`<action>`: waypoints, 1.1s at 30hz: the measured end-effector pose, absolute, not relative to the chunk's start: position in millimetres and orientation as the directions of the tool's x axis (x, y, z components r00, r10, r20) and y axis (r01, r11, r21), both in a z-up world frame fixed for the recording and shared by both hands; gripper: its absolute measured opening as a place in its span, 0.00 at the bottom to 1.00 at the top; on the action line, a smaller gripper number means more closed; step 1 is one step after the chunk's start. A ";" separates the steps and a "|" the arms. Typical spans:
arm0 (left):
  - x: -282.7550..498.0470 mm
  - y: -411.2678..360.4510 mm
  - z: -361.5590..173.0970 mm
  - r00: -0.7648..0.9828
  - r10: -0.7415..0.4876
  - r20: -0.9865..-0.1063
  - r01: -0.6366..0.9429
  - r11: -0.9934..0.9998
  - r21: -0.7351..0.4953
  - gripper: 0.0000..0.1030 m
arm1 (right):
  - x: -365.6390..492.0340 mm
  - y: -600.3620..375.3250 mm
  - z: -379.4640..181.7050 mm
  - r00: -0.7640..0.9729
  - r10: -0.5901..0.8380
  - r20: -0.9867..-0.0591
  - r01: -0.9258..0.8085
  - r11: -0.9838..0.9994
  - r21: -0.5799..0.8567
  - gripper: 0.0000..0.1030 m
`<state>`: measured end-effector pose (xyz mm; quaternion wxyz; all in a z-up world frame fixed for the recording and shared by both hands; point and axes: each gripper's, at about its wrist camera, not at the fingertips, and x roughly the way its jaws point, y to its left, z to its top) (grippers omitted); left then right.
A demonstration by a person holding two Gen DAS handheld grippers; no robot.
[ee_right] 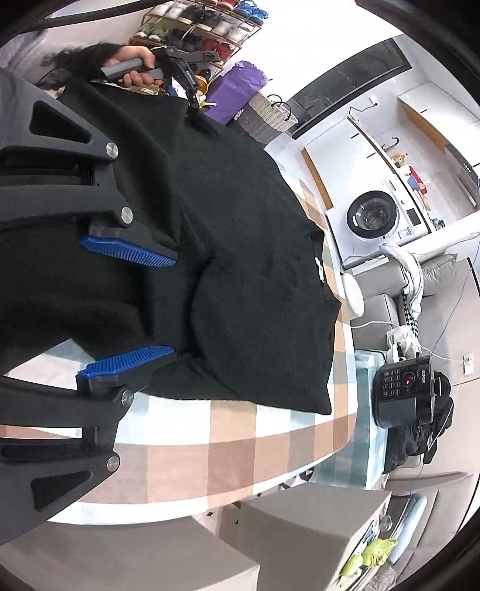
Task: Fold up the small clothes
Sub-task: 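Grasp the other sweater side with the left gripper and fold it inward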
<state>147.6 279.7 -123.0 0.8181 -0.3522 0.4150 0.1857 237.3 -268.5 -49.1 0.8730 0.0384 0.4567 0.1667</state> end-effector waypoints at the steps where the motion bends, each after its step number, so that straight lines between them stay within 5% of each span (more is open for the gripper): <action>1: 151.9 280.4 -128.6 0.582 -0.009 -0.813 -0.591 0.682 -0.431 0.54 | 236.7 -269.1 -49.6 0.526 0.327 -0.785 -0.251 0.942 0.224 0.45; 6: 153.0 284.9 -131.5 0.644 -0.011 -0.765 -0.579 0.646 -0.497 0.20 | 239.0 -274.5 -48.8 0.538 0.322 -0.779 -0.235 0.945 0.228 0.45; 9: 151.5 290.4 -127.7 0.666 -0.005 -0.746 -0.572 0.639 -0.514 0.10 | 236.4 -277.5 -47.8 0.546 0.326 -0.772 -0.231 0.944 0.235 0.45; 20: 202.3 244.0 -23.9 0.756 0.089 -0.649 -0.441 0.802 -0.403 0.07 | 222.2 -285.3 -47.7 0.558 0.330 -0.761 -0.218 0.944 0.250 0.45; 25: 258.4 144.5 10.9 0.781 -0.080 -0.620 -0.190 0.914 -0.357 0.07 | 216.7 -290.1 -46.2 0.558 0.320 -0.765 -0.203 0.947 0.248 0.45; 28: 274.1 91.8 -2.3 0.710 -0.205 -0.673 -0.056 0.937 -0.344 0.13 | 213.5 -291.4 -45.5 0.561 0.312 -0.767 -0.199 0.950 0.242 0.45; 32: 261.3 68.0 -19.6 0.680 -0.234 -0.695 -0.017 0.943 -0.333 0.65 | 209.9 -293.8 -47.6 0.560 0.305 -0.771 -0.191 0.952 0.238 0.45; 33: 255.4 70.7 -20.9 0.687 -0.234 -0.688 -0.025 0.939 -0.344 0.68 | 210.0 -294.2 -48.5 0.560 0.305 -0.771 -0.190 0.952 0.239 0.45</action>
